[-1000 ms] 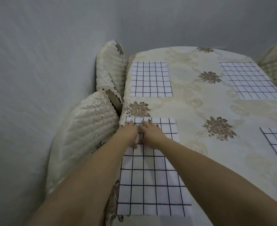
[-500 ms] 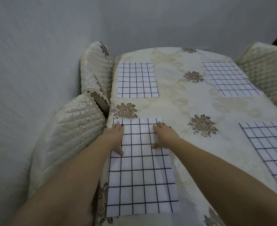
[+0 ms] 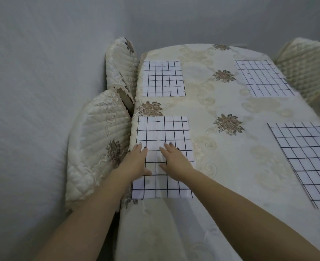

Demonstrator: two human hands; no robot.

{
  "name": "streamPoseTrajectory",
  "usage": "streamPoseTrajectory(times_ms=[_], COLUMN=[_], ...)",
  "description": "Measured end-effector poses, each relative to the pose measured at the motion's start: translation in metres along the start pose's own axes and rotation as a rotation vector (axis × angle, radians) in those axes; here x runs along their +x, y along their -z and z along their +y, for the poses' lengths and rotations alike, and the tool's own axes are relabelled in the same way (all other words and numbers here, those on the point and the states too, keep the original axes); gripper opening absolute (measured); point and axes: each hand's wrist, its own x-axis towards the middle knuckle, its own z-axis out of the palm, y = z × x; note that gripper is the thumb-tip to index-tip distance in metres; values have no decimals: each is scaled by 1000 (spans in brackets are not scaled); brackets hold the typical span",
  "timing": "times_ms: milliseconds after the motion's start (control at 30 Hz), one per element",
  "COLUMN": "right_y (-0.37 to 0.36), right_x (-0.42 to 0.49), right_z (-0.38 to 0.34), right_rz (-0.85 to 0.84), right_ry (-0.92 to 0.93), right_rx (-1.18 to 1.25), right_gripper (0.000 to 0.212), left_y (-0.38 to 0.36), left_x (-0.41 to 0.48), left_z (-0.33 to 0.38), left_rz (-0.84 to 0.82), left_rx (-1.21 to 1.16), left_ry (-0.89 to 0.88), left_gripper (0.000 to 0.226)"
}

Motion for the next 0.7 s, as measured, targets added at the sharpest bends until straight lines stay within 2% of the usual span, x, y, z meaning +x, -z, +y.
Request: streamPoseTrajectory(times_ms=[200, 333, 467, 700], right_y=[-43, -54, -44, -33], right_x=[-18, -31, -47, -71], right_z=[-23, -9, 19, 46], right_rz=[-87, -120, -95, -68], right_ry=[33, -6, -90, -212], right_rx=[-29, -47, -30, 61], right_gripper=[65, 83, 88, 96], left_y=[-35, -49, -46, -45], left_x=[-25, -28, -30, -34], left_z=[17, 15, 13, 14], left_rz=[-44, -62, -81, -101], left_rx=[-56, -56, -51, -36], left_ry=[-57, 8, 2, 60], left_gripper=[79, 98, 91, 93])
